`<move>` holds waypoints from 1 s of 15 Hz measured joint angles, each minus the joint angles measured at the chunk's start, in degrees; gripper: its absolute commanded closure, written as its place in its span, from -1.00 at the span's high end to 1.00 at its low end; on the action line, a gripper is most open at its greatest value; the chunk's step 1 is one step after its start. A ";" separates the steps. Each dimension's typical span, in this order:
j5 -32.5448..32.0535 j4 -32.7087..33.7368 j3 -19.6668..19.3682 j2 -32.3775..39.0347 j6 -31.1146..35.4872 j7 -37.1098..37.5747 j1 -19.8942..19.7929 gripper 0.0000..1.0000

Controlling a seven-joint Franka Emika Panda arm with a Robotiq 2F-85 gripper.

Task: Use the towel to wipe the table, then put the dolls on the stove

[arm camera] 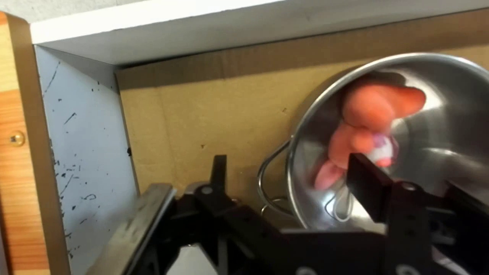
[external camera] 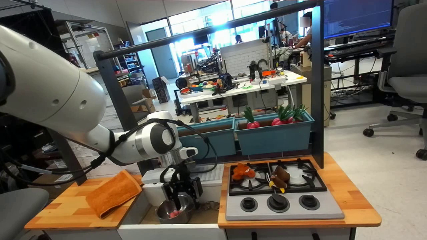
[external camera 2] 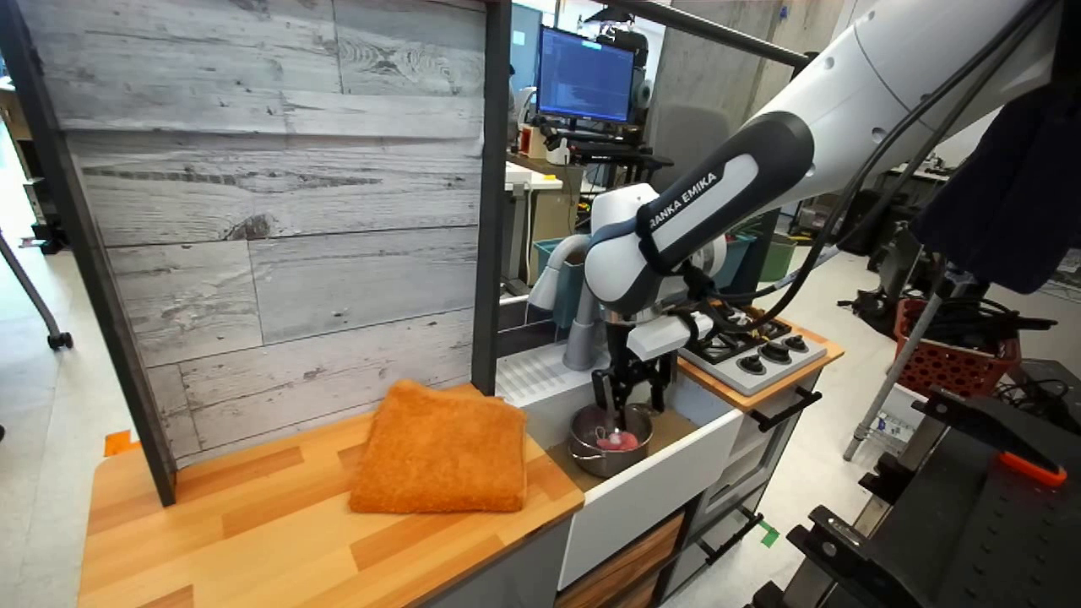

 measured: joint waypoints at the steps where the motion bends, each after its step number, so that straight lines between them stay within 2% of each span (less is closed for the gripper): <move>1: 0.01 0.00 0.02 0.00 0.00 -0.04 0.00 1.00; 7: 0.00 -0.97 0.79 -0.58 1.90 -0.62 0.01 1.00; 11: -0.01 -3.84 2.37 -1.97 6.02 -2.49 0.55 1.00; 15: -0.03 -6.58 2.60 -3.50 6.57 -2.47 0.76 1.00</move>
